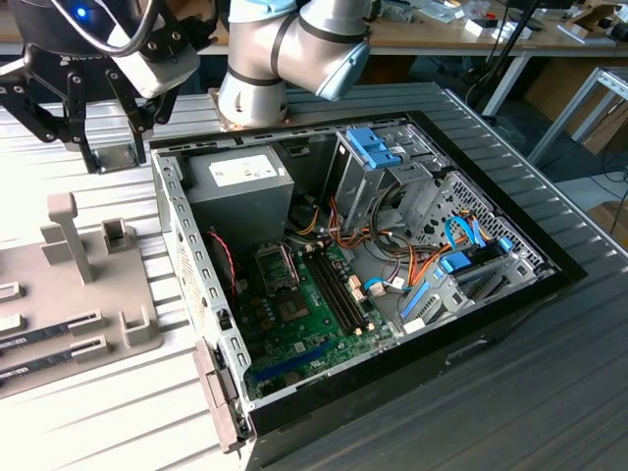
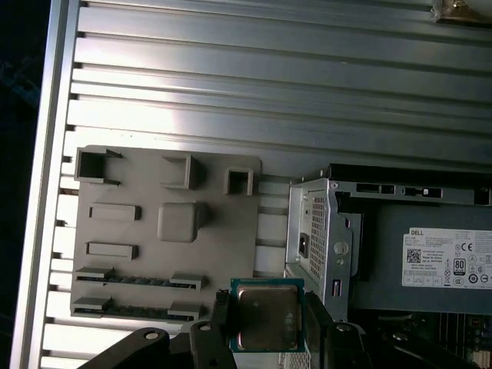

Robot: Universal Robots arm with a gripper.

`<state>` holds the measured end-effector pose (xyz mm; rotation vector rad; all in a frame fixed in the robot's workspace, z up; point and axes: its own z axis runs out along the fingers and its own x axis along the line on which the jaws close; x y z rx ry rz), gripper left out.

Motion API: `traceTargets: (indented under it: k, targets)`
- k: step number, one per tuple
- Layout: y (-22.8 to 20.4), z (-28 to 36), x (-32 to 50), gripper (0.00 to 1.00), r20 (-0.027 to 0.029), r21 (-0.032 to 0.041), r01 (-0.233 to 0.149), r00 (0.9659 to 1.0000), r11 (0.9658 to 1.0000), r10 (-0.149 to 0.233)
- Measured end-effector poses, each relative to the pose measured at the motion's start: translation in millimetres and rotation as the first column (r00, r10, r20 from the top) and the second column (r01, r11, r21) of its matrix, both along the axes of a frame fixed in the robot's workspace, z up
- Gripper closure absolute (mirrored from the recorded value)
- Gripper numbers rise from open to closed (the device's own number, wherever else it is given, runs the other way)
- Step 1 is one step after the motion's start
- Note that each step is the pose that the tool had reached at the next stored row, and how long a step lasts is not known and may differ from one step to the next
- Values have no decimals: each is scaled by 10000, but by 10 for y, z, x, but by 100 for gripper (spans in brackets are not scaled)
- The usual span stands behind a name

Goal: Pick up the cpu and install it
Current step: 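Pick up the cpu and move it towards the insertion slot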

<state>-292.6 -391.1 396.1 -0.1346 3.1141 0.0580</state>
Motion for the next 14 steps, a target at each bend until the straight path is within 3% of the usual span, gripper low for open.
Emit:
traceTargets:
  k: [14]
  targets:
    - [0, -3, 68, 53, 0, 0, 0, 10000, 10000, 0]
